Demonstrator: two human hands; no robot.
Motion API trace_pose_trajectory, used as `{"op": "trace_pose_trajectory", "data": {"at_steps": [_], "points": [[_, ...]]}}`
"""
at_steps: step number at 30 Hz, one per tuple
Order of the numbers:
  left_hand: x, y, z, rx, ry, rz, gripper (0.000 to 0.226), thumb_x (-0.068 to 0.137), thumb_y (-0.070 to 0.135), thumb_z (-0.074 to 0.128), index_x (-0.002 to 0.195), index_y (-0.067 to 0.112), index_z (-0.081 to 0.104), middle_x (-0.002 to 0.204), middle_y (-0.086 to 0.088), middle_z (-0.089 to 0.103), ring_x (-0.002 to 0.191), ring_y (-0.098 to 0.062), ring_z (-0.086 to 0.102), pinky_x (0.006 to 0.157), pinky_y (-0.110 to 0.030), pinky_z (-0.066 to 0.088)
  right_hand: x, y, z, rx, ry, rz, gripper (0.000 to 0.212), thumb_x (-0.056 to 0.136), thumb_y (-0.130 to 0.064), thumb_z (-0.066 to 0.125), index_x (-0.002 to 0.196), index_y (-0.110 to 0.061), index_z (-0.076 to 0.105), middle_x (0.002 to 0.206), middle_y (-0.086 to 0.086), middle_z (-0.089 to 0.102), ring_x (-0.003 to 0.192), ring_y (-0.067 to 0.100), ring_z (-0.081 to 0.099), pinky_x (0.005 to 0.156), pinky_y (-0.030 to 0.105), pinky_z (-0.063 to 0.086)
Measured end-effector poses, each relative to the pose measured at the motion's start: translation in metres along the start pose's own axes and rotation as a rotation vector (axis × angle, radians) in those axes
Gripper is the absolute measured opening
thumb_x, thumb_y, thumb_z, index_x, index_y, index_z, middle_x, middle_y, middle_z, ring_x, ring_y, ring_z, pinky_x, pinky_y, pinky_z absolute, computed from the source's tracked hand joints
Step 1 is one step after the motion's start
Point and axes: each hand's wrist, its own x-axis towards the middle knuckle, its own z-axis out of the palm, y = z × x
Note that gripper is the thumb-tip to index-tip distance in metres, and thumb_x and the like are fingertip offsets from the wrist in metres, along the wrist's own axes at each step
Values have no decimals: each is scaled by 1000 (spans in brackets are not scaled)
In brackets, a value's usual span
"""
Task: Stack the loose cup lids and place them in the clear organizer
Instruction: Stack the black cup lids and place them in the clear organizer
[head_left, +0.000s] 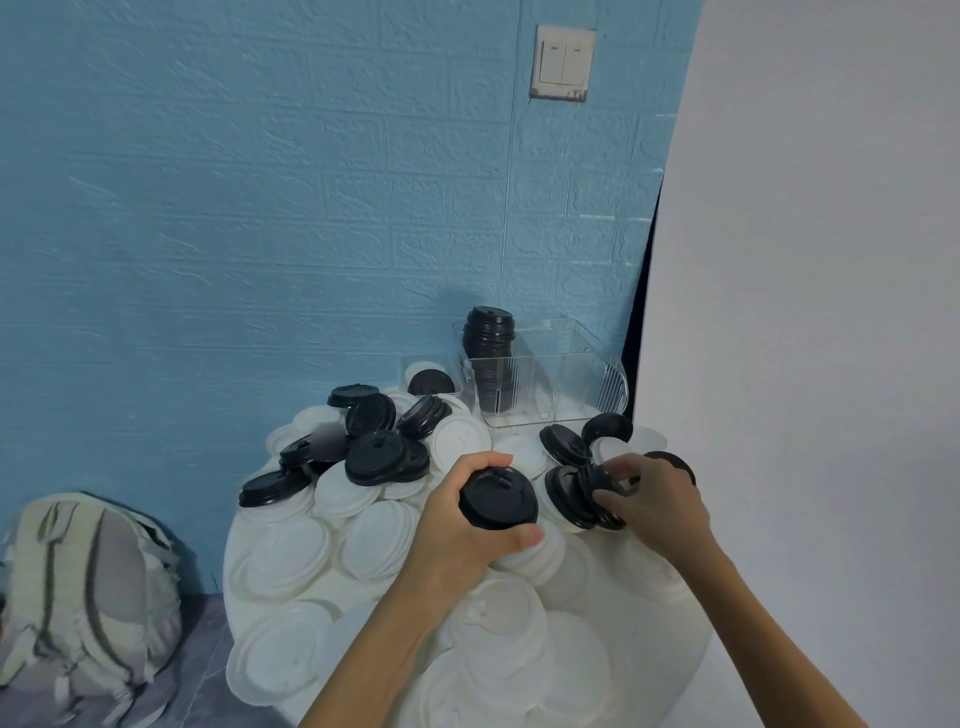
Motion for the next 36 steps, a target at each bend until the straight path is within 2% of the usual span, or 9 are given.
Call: {"op": "trace_pose_trajectory", "data": {"at_steps": [5, 11, 15, 17, 20, 23, 29, 33, 36], "points": [[2, -1, -3, -22, -6, -10, 69, 60, -7, 93, 116, 25, 67, 107, 7, 70, 90, 2, 66, 77, -14, 52, -5, -4, -4, 45, 118, -9, 15, 80, -23, 79, 93, -31, 79, 92, -13, 77, 86, 12, 71, 81, 31, 51], [2, -5, -3, -33, 0, -30, 71, 59, -3, 94, 117, 29, 67, 106, 12, 70, 94, -1, 67, 78, -15, 53, -12, -28, -19, 134, 264, -67, 16, 81, -22, 80, 94, -30, 79, 80, -15, 75, 80, 8, 72, 83, 33, 54], [4, -4, -3, -53, 10, -26, 82, 58, -4, 95, 125, 31, 63, 110, 7, 69, 95, -1, 67, 79, -16, 53, -32, -52, -20, 270, 292, -224, 25, 77, -17, 84, 99, -28, 78, 82, -23, 72, 71, -4, 66, 69, 9, 48], [4, -1, -1, -69, 9, -24, 89, 60, -6, 93, 130, 33, 58, 108, 3, 70, 92, 0, 69, 78, -15, 53, -46, -64, -12, 320, 267, -340, 34, 74, -15, 87, 103, -29, 77, 85, -21, 74, 73, -1, 67, 70, 9, 50], [5, -3, -2, -133, -2, -21, 92, 62, -15, 89, 135, 31, 53, 101, -1, 77, 95, -10, 74, 78, -18, 55, -61, -75, 7, 295, 214, -532, 44, 72, -16, 87, 112, -31, 74, 91, -20, 74, 83, 5, 66, 75, 21, 55], [6, -6, -4, -124, -5, 12, 87, 65, -18, 86, 133, 27, 56, 108, -9, 76, 101, -18, 74, 83, -21, 55, -64, -77, 15, 314, 168, -633, 50, 72, -10, 87, 116, -29, 73, 98, -22, 71, 100, 3, 63, 89, 17, 50], [2, -3, -11, -90, 2, 39, 74, 65, -12, 87, 125, 23, 63, 114, -4, 72, 103, -16, 71, 88, -30, 58, -61, -81, 16, 625, -129, -548, 41, 83, -7, 82, 117, -27, 69, 102, -11, 73, 116, 13, 65, 102, 17, 46], [-2, 1, -11, -113, 12, 24, 66, 65, -15, 86, 120, 11, 60, 103, 1, 73, 91, -8, 71, 81, -24, 56, -62, -88, 19, 716, -163, -538, 24, 92, -1, 71, 109, -18, 70, 102, -11, 76, 114, 8, 66, 100, 15, 47], [-2, 2, -11, -100, 45, 7, 62, 65, -9, 90, 113, 17, 61, 104, -1, 72, 93, -8, 69, 81, -24, 57, -58, -86, 16, 797, -198, -504, 23, 94, -1, 68, 111, -16, 67, 101, -4, 78, 108, 10, 69, 97, 20, 51]]}}
